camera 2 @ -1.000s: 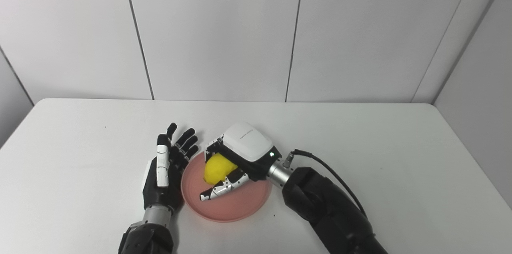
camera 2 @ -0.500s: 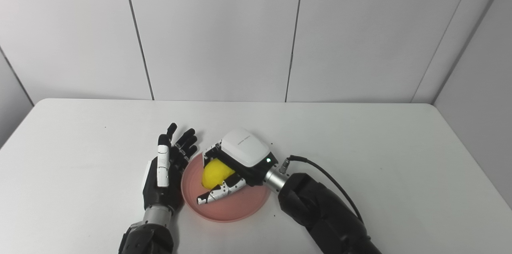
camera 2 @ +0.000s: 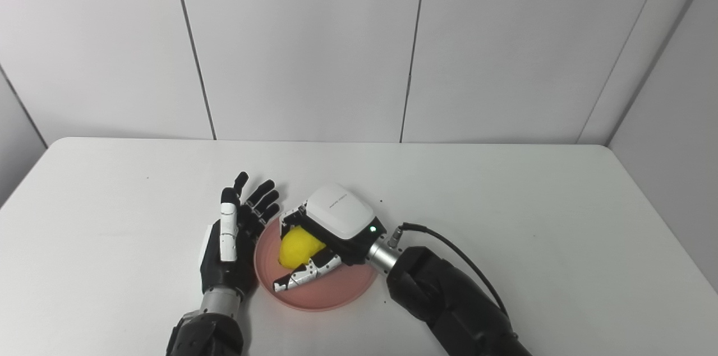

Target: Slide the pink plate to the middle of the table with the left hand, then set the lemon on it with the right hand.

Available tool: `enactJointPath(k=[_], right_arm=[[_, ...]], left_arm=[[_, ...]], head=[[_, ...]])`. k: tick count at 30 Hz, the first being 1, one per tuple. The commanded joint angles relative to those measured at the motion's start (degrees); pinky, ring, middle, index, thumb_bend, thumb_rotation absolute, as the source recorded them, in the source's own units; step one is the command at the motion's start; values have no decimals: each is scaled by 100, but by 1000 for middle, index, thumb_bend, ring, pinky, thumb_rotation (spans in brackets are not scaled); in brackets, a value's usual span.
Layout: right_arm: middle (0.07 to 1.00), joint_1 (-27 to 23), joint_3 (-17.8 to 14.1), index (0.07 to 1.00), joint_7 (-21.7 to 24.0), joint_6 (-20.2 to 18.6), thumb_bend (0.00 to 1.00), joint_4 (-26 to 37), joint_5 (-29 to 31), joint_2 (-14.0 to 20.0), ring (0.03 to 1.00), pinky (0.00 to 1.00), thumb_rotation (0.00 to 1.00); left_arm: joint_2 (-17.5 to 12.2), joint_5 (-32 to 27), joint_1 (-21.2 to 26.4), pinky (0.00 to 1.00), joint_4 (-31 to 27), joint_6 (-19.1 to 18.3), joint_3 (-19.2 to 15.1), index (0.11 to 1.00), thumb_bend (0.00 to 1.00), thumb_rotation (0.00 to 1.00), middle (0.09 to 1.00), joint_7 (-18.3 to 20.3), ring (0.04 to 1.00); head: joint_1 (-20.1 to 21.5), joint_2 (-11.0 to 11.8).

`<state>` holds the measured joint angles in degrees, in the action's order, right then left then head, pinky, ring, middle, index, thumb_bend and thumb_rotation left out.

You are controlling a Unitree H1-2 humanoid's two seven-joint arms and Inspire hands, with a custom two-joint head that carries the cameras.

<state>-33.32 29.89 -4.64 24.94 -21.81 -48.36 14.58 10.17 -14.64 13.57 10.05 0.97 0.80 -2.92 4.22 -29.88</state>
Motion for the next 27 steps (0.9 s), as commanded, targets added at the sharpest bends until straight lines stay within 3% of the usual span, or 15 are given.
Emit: enactJointPath(k=[1, 5, 9, 16, 21, 24, 27], right_arm=[[446, -305, -71, 494, -119, 166, 745, 158, 35, 15, 377, 320, 769], [495, -319, -59, 544, -151, 126, 790, 215, -147, 50, 441, 394, 786], [536, -341, -67, 563, -63, 113, 825, 265, -243, 86, 487, 445, 849], [548, -376, -90, 568, -15, 89, 835, 338, -287, 128, 493, 441, 869], [549, -396, -130, 569, 20, 87, 831, 410, -238, 143, 499, 454, 854], [556, -401, -204, 572, 101, 41, 831, 498, -132, 111, 501, 462, 910], [552, -404, -300, 576, 154, -7, 825, 650, -57, 29, 503, 457, 906]], left_arm=[[324, 1, -85, 824, 128, -169, -50, 940, 804, 844, 818, -155, 827], [317, 50, -88, 824, 150, -134, -41, 935, 807, 848, 845, -156, 843], [331, -8, -95, 803, 134, -147, -68, 926, 809, 829, 817, -142, 820], [309, -7, -61, 790, 188, -137, -71, 935, 801, 830, 831, -115, 826], [279, 14, -39, 828, 245, -79, -62, 948, 808, 837, 832, -87, 845], [246, 38, -30, 843, 268, -46, -45, 953, 807, 842, 825, -70, 852], [237, 59, -25, 860, 265, -45, -37, 951, 809, 844, 806, -82, 837]], head=[[1, 1], [8, -5], [19, -9], [32, 21], [46, 24], [69, 21], [80, 20]])
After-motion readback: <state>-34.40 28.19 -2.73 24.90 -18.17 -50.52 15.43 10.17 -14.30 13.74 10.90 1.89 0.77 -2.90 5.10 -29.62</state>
